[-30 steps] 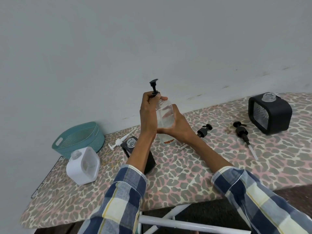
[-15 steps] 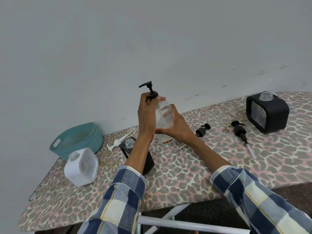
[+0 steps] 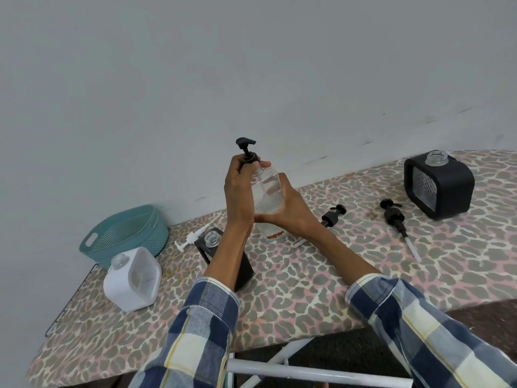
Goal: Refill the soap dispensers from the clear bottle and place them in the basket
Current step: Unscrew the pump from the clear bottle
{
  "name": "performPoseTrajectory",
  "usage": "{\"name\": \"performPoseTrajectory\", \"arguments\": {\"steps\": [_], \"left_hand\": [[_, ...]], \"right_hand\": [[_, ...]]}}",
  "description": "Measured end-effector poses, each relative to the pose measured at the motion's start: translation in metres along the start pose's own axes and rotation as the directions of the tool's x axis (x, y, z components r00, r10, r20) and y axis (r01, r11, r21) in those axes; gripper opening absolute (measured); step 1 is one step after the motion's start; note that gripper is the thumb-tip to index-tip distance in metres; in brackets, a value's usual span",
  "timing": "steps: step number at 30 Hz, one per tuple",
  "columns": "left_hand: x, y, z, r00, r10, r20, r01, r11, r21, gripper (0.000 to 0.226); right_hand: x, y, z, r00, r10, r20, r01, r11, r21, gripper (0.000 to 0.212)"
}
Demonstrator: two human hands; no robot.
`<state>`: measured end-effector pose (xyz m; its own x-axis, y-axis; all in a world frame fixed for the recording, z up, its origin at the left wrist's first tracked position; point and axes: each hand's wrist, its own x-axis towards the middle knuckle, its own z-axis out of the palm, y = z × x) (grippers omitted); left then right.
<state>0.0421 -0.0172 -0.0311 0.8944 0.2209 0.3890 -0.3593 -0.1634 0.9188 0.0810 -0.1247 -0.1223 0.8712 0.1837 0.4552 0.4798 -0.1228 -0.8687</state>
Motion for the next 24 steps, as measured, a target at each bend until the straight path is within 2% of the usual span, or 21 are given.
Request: {"name": "performPoseTrajectory", "arguments": {"steps": [2, 6, 10, 13, 17, 20, 24], "left_hand": [[0.0, -0.001, 0.001, 1.0, -0.011, -0.003, 0.011, 1.0, -0.009, 0.02], [-0.001, 0.001, 0.0, 1.0, -0.019, 0.007, 0.019, 0.998, -0.06, 0.045], [0.003, 0.008, -0.001, 0.999, -0.014, 0.033, 0.014, 1.0, -0.004, 0.03], [0.01, 0.016, -0.007, 0.999, 0.005, 0.043, -0.01, 0.995, 0.097, 0.028], [0.016, 0.033, -0.016, 0.989, 0.148, 0.006, -0.144, 0.951, 0.275, 0.027], [0.019, 0.049, -0.021, 0.973, 0.218, -0.069, -0.191, 0.94, 0.284, 0.03], [0.019, 0.063, -0.03, 0.966, 0.206, -0.158, -0.17, 0.962, 0.216, 0.026]], "right_hand": [[0.0, 0.0, 0.0, 1.0, -0.003, -0.004, 0.003, 1.0, 0.004, 0.085], [0.0, 0.0, 0.0, 1.0, -0.02, -0.006, 0.02, 1.0, 0.003, 0.088], [0.001, 0.002, 0.001, 1.0, -0.014, -0.013, 0.014, 1.0, 0.008, 0.092], [0.001, 0.001, 0.0, 1.0, -0.018, -0.008, 0.018, 1.0, 0.009, 0.091], [0.0, -0.001, -0.001, 0.998, -0.061, -0.025, 0.061, 0.998, -0.002, 0.091], [0.0, -0.004, -0.003, 0.991, -0.121, -0.055, 0.119, 0.992, -0.041, 0.1], [0.004, -0.004, -0.01, 0.982, -0.143, -0.125, 0.139, 0.989, -0.04, 0.105]]}}
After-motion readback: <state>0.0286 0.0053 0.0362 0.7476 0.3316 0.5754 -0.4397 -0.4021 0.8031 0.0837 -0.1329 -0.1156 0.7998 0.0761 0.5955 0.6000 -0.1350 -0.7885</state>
